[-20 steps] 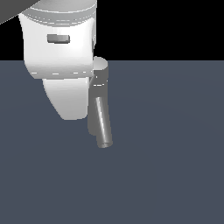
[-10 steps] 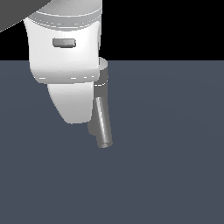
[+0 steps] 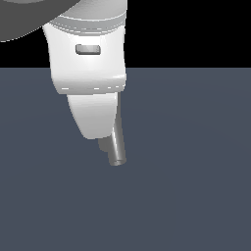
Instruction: Turn on the faucet by rotating a designated handle.
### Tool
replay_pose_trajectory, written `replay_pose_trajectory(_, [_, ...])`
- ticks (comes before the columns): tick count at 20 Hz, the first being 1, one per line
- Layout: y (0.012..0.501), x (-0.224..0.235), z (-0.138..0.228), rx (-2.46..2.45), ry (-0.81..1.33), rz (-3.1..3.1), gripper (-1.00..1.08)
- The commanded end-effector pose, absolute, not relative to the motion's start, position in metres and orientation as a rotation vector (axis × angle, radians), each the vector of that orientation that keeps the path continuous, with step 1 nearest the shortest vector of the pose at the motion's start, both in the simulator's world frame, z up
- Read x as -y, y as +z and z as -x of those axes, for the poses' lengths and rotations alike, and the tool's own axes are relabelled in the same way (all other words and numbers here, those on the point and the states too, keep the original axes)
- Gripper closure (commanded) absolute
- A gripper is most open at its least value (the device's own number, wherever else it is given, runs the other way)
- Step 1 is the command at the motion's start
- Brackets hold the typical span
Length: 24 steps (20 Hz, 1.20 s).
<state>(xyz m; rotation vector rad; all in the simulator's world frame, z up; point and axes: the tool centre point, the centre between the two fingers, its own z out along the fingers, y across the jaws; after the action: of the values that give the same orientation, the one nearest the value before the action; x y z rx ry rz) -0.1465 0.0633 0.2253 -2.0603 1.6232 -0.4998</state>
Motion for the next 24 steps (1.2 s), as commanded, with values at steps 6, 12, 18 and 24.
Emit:
replay_pose_trajectory(6, [0.223, -0.04, 0.144, -1.646, -0.504, 2.048, 1.08])
replay_pose_trajectory(12, [0.221, -0.026, 0.143, -1.65, -0.503, 2.048, 1.08])
replay_pose_trajectory(18, [0.22, -0.01, 0.141, -1.653, -0.503, 2.047, 1.08])
replay_pose_trajectory(24, [0.218, 0.004, 0.14, -1.656, -0.502, 2.047, 1.08])
